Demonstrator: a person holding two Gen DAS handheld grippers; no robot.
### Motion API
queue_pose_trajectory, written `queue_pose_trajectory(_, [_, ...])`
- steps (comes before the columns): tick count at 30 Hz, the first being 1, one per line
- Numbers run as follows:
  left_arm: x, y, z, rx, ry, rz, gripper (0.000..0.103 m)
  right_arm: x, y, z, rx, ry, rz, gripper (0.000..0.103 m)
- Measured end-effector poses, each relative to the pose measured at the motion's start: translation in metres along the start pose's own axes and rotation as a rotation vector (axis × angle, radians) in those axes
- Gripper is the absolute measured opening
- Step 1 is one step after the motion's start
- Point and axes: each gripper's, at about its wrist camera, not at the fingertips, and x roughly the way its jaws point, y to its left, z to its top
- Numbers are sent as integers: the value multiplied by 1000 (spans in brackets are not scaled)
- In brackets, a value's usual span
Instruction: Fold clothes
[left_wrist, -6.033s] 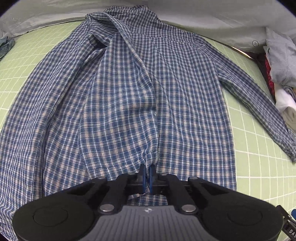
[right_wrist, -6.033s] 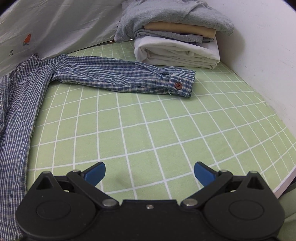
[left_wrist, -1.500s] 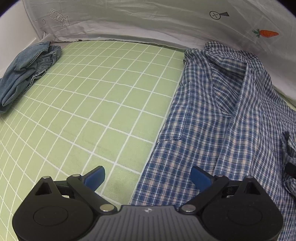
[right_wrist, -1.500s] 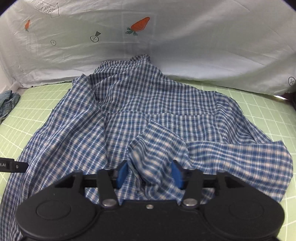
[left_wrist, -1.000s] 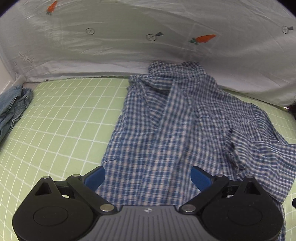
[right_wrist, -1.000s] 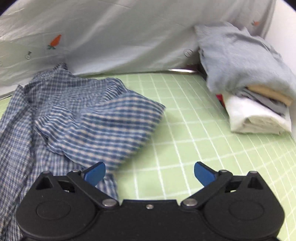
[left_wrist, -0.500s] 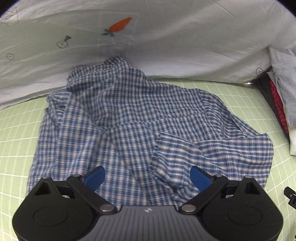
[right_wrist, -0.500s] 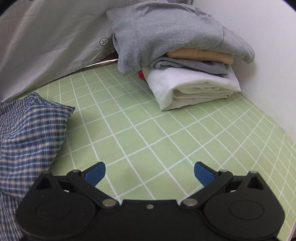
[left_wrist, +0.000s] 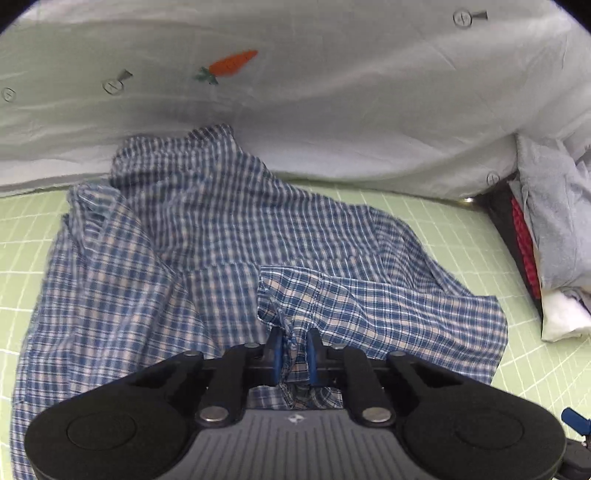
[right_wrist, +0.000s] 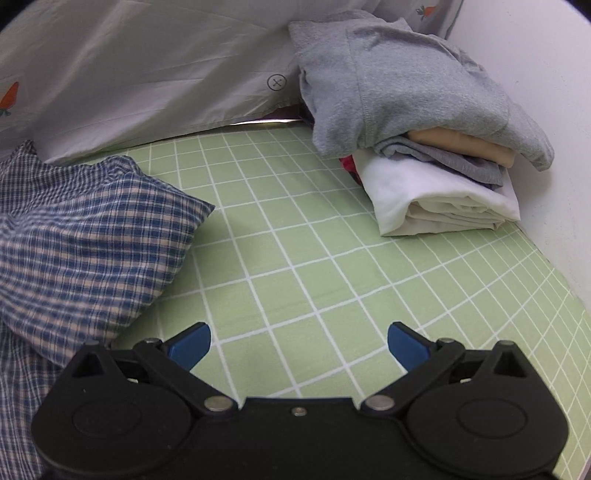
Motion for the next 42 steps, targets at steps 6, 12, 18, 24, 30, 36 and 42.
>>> queue_pose_trajectory(6, [-69, 53, 15, -123, -190, 63, 14, -24, 19, -3, -55, -36, 39, 103])
queue_pose_trajectory(12, [-95, 150, 3, -291, -267, 219, 14, -50, 49, -13, -165, -61, 49, 103])
queue_pose_trajectory(18, [-97, 246, -18, -468, -259, 326, 16, -74, 79, -27, -265, -66, 13, 103])
queue_pose_trajectory(24, [-73, 282, -57, -518, -125, 328, 32, -86, 105, -37, -292, -26, -10, 103])
queue_pose_trajectory(30, [-95, 259, -77, -516, -121, 316, 81, -112, 109, -48, -265, -32, 34, 103])
queue_pose_trajectory(36, [-130, 221, -88, -503, -161, 302, 83, -127, 92, -60, -234, 26, 203, 98])
queue_pose_trajectory(42, [-166, 182, -100, -489, -198, 289, 90, -130, 58, -75, -213, 31, 290, 90])
